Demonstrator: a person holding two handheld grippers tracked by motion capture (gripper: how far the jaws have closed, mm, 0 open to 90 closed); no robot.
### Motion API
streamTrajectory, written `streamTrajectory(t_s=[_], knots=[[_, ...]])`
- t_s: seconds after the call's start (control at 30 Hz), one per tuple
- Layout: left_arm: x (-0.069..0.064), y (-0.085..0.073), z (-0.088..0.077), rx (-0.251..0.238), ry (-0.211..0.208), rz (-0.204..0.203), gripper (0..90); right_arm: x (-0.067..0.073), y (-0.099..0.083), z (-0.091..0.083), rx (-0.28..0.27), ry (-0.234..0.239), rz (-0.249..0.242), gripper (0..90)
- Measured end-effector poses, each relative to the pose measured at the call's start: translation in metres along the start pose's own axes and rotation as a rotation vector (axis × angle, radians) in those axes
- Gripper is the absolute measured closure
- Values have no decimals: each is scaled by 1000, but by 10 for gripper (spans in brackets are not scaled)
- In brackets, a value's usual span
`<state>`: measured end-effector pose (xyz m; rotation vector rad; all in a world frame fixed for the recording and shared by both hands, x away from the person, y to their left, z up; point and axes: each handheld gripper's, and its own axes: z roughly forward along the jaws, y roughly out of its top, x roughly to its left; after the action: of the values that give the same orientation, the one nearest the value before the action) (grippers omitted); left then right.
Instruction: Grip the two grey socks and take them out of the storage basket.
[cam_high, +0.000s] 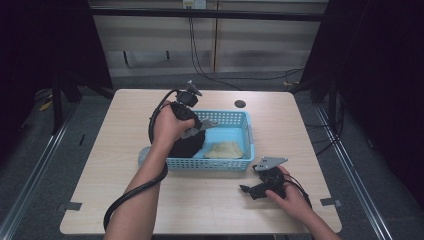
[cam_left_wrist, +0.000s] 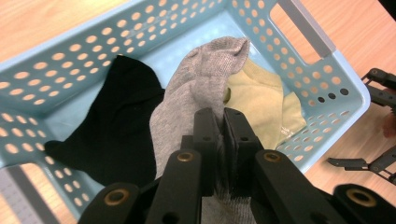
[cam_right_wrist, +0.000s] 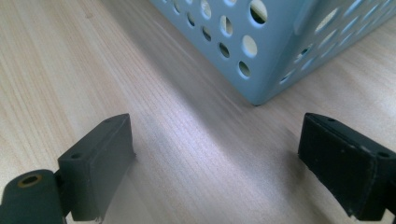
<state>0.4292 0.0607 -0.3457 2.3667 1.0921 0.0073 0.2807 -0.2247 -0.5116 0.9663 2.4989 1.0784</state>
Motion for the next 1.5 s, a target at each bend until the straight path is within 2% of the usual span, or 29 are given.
streamTrajectory(t_s=[0.2, 0.33, 0.63, 0.7, 1.03, 1.23, 1.3, 1.33, 1.5], knots=[[6, -2, -11, -5, 0, -15, 841, 0, 0, 0, 0, 0, 0, 99], [14, -5, -21, -8, 15, -32, 841, 0, 0, 0, 0, 0, 0, 99], [27, -12, -37, -15, 33, -41, 842, 0, 0, 0, 0, 0, -1, 99], [31, -15, -41, -26, 44, -57, 842, 0, 0, 0, 0, 0, 0, 99], [51, -26, -58, -48, 81, -88, 842, 0, 0, 0, 0, 0, -1, 99], [63, -36, -66, -61, 101, -127, 841, 0, 0, 0, 0, 0, 0, 99], [65, -37, -68, -57, 106, -119, 842, 0, 0, 0, 0, 0, 0, 99], [68, -41, -70, -66, 114, -143, 842, 0, 0, 0, 0, 0, 0, 99], [80, -49, -75, -75, 135, -161, 841, 0, 0, 0, 0, 0, 0, 99]])
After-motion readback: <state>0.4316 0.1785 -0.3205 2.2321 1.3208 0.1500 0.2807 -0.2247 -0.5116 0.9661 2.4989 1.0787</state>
